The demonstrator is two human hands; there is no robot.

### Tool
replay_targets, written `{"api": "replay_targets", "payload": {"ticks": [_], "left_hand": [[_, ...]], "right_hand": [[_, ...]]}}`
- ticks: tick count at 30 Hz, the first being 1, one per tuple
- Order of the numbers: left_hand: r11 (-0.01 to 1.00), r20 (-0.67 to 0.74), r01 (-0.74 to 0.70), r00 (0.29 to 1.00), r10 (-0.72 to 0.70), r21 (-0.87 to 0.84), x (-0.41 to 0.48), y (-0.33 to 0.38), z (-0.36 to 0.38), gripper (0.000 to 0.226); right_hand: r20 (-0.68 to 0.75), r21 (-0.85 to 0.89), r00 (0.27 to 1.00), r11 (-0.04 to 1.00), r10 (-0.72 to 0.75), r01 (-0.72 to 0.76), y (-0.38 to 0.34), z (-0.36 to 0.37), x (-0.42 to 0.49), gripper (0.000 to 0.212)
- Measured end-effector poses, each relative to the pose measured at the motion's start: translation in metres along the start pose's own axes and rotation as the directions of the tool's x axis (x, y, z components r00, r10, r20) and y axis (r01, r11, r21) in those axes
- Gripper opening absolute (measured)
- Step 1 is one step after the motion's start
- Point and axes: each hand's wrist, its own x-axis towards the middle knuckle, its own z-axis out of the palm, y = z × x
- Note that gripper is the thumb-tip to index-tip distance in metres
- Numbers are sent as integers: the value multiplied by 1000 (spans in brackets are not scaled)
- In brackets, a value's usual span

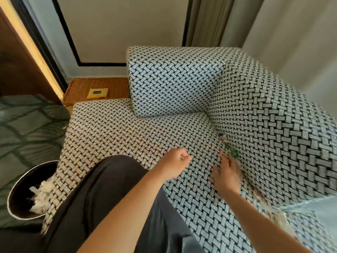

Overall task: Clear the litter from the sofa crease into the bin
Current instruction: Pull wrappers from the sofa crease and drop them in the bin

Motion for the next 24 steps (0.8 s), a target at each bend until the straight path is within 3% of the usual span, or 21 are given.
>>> {"api": "replay_targets", "payload": {"ticks": [4,6,11,20,24], "left_hand": [[1000,-149,16,989,-20,-27,22,-16,28,30],[997,-185,-20,983,7,-70,33,-18,41,31],[989,-190,-124,972,138,81,54,-24,70,37],[897,-169,-234,934,314,375,90,-35,94,46],[817,-144,-258,914,380,515,105,-32,93,46]], "right_hand": [[-155,112,982,989,112,-95,8,7,1,57],[-166,207,962,961,218,-182,6,7,6,63],[-193,317,934,920,300,-229,7,15,13,65],[-171,206,907,914,386,-350,8,19,38,53],[-138,148,941,946,310,-290,16,14,42,50]]}}
